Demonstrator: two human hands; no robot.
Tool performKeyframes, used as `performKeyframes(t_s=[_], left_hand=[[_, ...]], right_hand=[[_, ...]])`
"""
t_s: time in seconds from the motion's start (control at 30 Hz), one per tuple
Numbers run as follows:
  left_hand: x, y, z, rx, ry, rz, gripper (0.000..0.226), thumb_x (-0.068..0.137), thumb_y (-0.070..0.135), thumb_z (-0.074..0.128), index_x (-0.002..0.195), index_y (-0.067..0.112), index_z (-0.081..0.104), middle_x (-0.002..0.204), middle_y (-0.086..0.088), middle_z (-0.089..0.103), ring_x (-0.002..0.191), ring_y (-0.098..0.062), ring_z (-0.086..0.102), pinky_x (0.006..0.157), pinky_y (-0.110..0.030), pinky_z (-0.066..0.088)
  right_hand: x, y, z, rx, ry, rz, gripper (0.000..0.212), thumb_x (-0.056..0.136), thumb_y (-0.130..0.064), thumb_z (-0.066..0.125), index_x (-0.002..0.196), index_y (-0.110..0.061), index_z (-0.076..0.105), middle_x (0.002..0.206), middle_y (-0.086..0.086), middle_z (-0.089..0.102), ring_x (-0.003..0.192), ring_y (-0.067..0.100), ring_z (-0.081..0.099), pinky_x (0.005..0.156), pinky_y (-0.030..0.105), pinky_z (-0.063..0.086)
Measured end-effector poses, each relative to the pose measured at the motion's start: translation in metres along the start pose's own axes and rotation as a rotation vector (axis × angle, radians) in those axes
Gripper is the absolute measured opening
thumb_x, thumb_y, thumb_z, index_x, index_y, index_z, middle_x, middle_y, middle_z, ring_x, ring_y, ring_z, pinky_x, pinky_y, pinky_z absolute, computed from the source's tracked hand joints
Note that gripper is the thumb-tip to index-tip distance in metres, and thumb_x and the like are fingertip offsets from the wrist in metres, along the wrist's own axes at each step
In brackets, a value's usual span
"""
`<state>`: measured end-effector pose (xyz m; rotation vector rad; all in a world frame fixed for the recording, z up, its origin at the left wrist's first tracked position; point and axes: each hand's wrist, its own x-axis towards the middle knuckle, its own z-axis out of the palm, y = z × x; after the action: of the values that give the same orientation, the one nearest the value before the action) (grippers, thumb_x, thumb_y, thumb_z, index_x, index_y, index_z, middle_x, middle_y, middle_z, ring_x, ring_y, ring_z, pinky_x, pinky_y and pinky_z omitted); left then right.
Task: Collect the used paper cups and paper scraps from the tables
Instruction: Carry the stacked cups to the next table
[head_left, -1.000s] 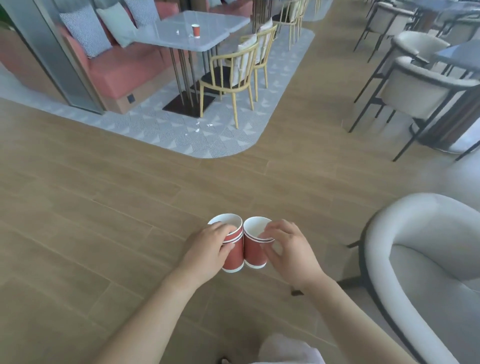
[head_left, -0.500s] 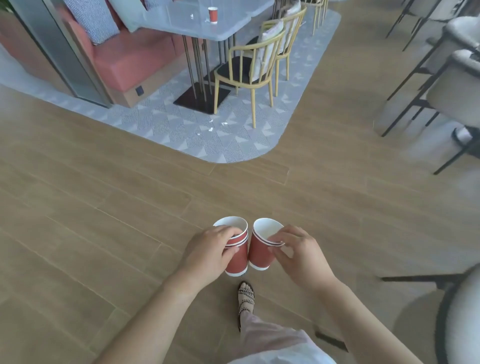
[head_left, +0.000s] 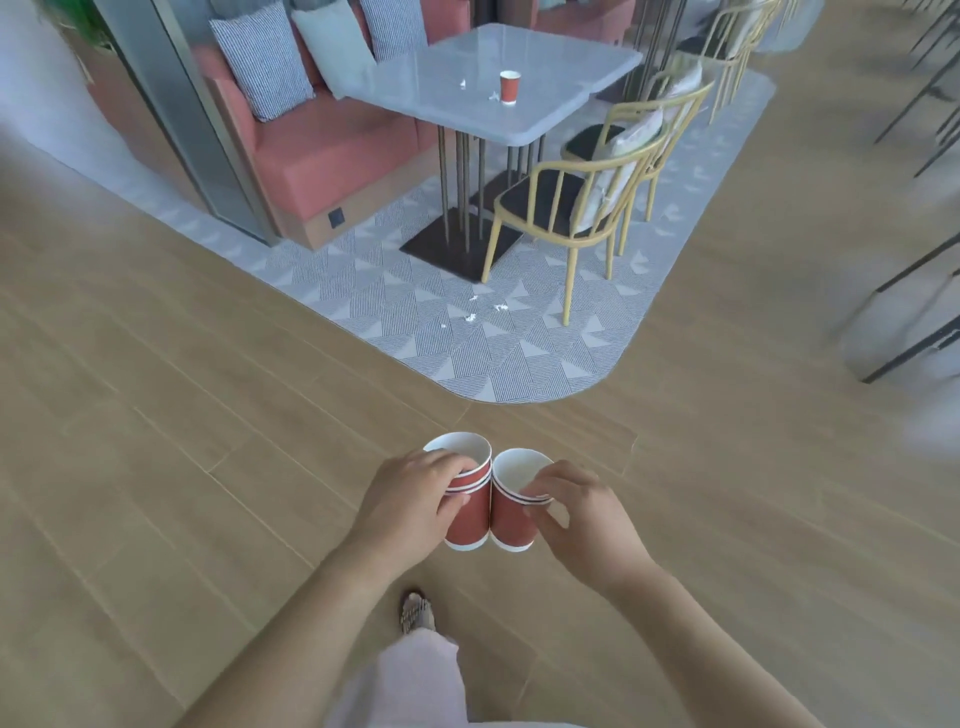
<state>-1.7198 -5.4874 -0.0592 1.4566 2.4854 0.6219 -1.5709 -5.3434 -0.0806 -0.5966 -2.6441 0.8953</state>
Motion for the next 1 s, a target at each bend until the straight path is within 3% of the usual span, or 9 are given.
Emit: performKeyframes(t_s=[0.27,0.6,0.87,1.0], left_hand=[[0.154,-0.105,-0.041,-0.035,0.013,-0.032,0.021,0.084,0.026,0.061,0.104,0.030,0.059,0.100,0.011,0.065,0.087,-0.016,0.057,0.069,-0.028,0.042],[0.337,-0.215,-0.103,0.009,-0.025,0.017,0.021,0.084,0.028,0.061,0.104,0.033,0.059,0.099,0.014,0.064,0.081,-0.010,0.055,0.062,-0.018,0.028],[0.502,-0.297,-0.109,0.029,-0.093,0.047,0.026,0.085,0.030,0.060,0.110,0.032,0.058,0.105,0.014,0.063,0.097,-0.012,0.056,0.073,-0.022,0.039],[0.615,-0.326,-0.119,0.059,-0.070,0.061,0.027,0.084,0.028,0.061,0.111,0.031,0.058,0.107,0.013,0.063,0.098,-0.014,0.056,0.072,-0.022,0.036]], right_hand=[[0.191,0.005,0.028,-0.033,0.018,-0.033,0.009,0.077,-0.006,0.067,0.086,-0.007,0.068,0.094,0.003,0.065,0.087,0.025,0.060,0.073,0.036,0.050],[0.404,0.009,0.056,-0.055,0.118,0.019,0.014,0.077,-0.006,0.068,0.089,-0.012,0.070,0.100,-0.001,0.064,0.096,0.021,0.058,0.076,0.029,0.049],[0.570,0.059,0.072,-0.061,0.116,0.051,0.007,0.080,-0.008,0.065,0.085,-0.010,0.070,0.097,0.000,0.064,0.094,0.023,0.058,0.079,0.028,0.047],[0.679,0.094,0.065,-0.054,0.129,0.043,0.011,0.076,-0.005,0.069,0.084,-0.012,0.070,0.093,0.003,0.065,0.089,0.026,0.059,0.075,0.028,0.046]])
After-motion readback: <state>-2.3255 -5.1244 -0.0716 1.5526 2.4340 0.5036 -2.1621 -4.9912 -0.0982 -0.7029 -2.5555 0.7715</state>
